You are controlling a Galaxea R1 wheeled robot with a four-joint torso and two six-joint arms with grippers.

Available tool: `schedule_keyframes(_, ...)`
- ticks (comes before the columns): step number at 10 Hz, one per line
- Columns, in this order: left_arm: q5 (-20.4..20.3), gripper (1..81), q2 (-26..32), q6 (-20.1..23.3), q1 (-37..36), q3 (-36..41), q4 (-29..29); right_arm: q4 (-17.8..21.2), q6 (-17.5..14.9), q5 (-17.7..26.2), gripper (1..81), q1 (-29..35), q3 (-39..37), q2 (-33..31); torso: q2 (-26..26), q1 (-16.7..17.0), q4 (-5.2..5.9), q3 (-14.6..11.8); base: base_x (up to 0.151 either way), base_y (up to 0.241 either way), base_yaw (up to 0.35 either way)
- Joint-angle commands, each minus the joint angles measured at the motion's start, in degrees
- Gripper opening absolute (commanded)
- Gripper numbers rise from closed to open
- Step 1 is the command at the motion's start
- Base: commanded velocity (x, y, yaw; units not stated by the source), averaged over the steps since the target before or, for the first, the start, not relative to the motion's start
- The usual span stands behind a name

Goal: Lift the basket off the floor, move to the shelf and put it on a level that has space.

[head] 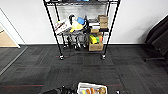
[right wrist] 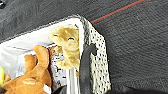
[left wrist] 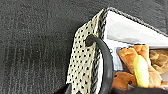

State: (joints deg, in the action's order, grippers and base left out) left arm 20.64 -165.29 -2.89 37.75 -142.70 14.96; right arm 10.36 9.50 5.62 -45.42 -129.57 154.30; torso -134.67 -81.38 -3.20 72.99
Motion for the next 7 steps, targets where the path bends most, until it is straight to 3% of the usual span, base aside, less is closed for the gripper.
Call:
schedule_keyframes(1, 3.7, 81.1, -1.8, 0.2, -6.4, -4.0, 0.2, 1.3, 0.1, 2.5, 81.1, 6.3, 0.3, -0.1, -5.4, -3.5, 0.00, 0.0, 0.000, 0.000, 0.000)
schedule_keyframes(3, 4.4, 81.1, -2.9, 0.2, -6.5, -4.9, -0.6, 1.6, 0.1, 2.7, 81.1, 6.6, -0.1, 1.0, -9.4, -6.0, 0.00, 0.0, 0.000, 0.000, 0.000)
schedule_keyframes(4, 4.5, 81.1, -2.9, 0.3, -6.5, -4.8, -0.7, 1.8, 0.2, 2.7, 81.1, 6.6, -0.5, 1.4, -5.6, -3.5, 0.00, 0.0, 0.000, 0.000, 0.000)
schedule_keyframes(7, 3.6, 81.1, -3.4, 0.3, -6.2, -4.9, -0.6, 2.1, 0.5, 2.6, 81.1, 6.6, -2.2, 3.4, -7.3, -4.6, 0.00, 0.0, 0.000, 0.000, 0.000)
